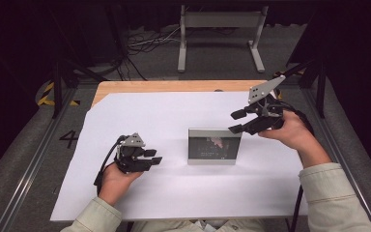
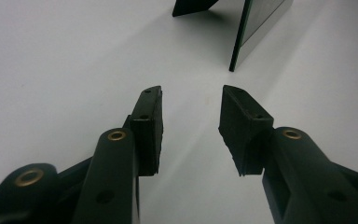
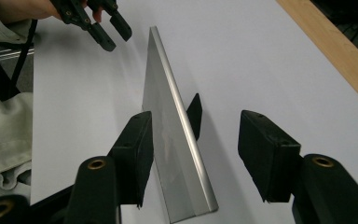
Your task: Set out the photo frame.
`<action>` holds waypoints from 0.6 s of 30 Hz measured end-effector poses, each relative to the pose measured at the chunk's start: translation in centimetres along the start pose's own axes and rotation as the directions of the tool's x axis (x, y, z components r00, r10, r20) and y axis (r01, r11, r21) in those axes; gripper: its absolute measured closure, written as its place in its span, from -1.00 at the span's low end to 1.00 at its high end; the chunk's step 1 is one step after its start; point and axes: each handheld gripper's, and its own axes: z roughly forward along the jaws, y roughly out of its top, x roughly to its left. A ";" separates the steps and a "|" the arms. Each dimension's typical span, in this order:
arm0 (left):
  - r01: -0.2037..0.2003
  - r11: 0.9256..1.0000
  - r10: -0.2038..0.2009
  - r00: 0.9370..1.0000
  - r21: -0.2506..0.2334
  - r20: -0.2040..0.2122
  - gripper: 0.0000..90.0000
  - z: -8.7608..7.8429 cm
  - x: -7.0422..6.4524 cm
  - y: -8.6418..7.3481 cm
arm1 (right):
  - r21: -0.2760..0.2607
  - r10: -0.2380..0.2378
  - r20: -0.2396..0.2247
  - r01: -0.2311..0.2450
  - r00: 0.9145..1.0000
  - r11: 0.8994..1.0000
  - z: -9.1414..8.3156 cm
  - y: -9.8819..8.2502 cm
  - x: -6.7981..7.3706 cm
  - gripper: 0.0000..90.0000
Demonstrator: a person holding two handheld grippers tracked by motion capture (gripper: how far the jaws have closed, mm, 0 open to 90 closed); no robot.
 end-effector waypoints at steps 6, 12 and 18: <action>-0.006 1.000 0.006 1.000 0.007 -0.015 0.32 -0.3 0.1 -0.3 | -0.031 0.044 0.030 -0.043 0.999 0.999 -1.7 -1.6 0.0 0.02; 0.015 1.000 -0.015 0.999 -0.014 -0.036 0.32 -1.6 0.9 -1.2 | -0.050 0.076 0.065 -0.073 0.995 0.996 -3.0 -3.5 0.1 0.01; 0.028 0.999 -0.029 0.998 -0.032 -0.048 0.32 -2.4 1.3 -1.7 | -0.078 0.120 0.095 -0.113 0.988 0.991 -4.1 -5.6 0.0 0.01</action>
